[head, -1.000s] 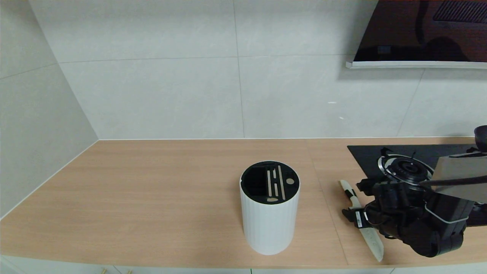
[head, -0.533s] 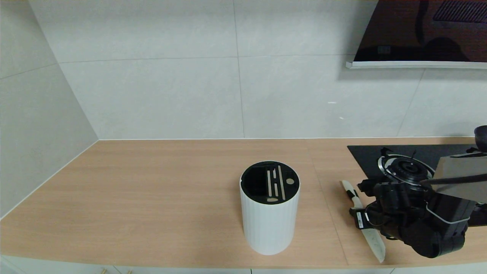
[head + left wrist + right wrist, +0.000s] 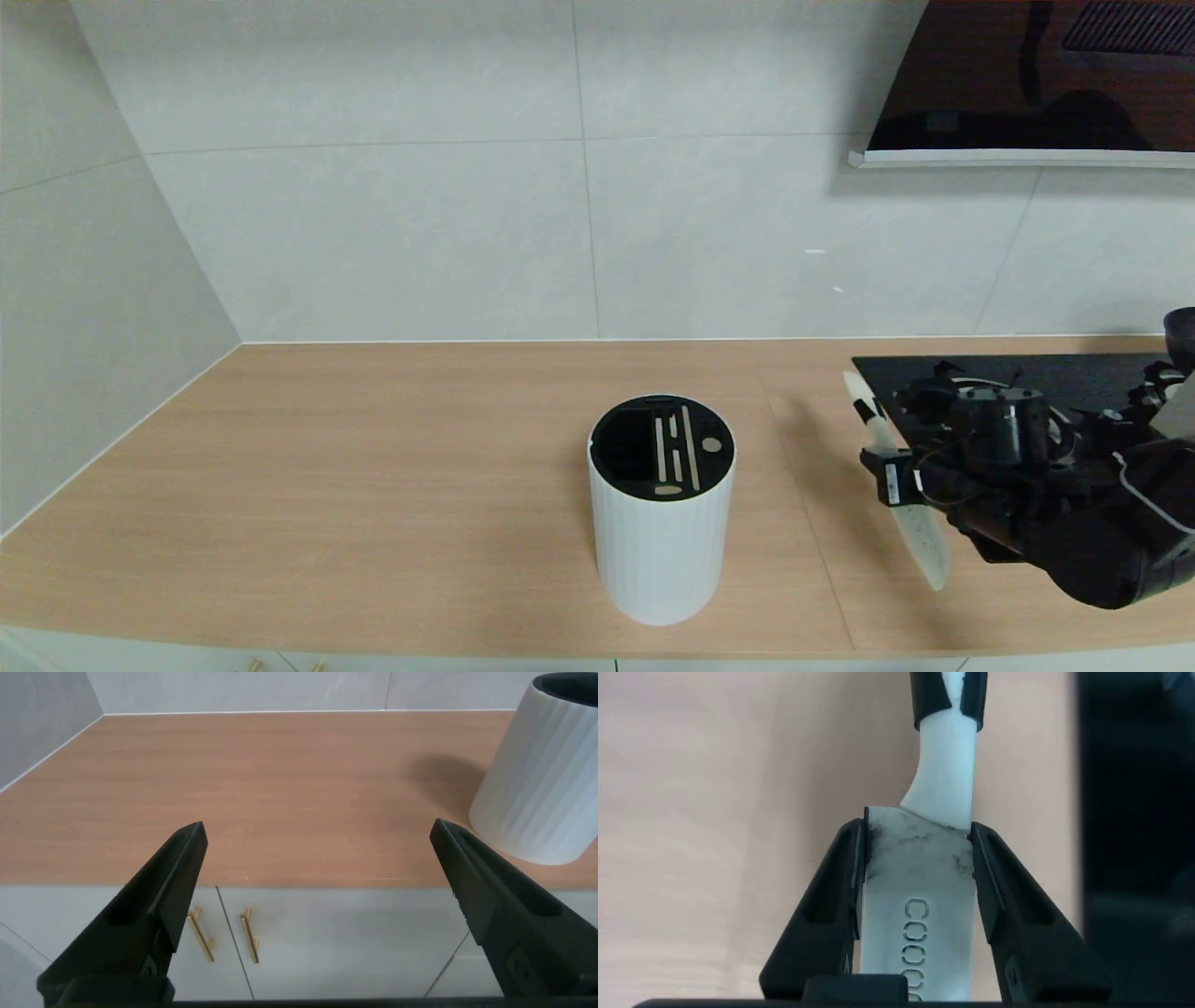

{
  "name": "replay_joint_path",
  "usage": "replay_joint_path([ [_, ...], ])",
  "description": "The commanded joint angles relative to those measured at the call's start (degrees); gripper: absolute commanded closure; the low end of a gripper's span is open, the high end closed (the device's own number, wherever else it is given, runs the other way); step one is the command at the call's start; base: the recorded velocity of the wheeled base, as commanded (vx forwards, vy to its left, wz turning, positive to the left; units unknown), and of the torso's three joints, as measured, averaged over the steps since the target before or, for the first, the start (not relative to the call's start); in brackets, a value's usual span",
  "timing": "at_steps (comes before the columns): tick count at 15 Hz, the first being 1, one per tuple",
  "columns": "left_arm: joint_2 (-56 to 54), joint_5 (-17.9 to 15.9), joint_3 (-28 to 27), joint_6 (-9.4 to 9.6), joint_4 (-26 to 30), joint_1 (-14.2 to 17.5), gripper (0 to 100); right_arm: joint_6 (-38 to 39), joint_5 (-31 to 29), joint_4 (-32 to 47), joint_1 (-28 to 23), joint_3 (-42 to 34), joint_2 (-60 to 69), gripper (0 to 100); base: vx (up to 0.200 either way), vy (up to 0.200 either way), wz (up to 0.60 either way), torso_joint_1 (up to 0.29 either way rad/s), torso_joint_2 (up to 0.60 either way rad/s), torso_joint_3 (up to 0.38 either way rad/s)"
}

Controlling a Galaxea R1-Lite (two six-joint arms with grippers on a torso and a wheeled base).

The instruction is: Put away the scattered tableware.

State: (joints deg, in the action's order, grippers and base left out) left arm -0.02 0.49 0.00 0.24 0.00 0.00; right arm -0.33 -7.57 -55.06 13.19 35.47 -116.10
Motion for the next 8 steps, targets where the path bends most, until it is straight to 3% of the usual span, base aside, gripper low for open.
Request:
replay_joint_path([
  [1,0.0,0.0,0.0,0.02,0.0,0.0,0,-0.1,0.0,4.3,4.2,4.7,8.2,100,0.000,0.000,0.00,0.000,0.00,0.000],
  [3,0.0,-0.1,0.0,0.64,0.0,0.0,0,-0.3,-0.1,7.5,7.6,9.1,10.9,100,0.000,0.000,0.00,0.000,0.00,0.000],
  [5,0.0,-0.4,0.0,2.48,-0.1,0.0,0,-1.2,-0.1,10.7,9.7,13.7,12.5,100,0.000,0.000,0.00,0.000,0.00,0.000],
  [8,0.0,-1.0,-2.8,1.60,-2.3,0.0,0,-2.2,0.0,13.5,12.8,20.5,13.7,100,0.000,0.000,0.00,0.000,0.00,0.000],
])
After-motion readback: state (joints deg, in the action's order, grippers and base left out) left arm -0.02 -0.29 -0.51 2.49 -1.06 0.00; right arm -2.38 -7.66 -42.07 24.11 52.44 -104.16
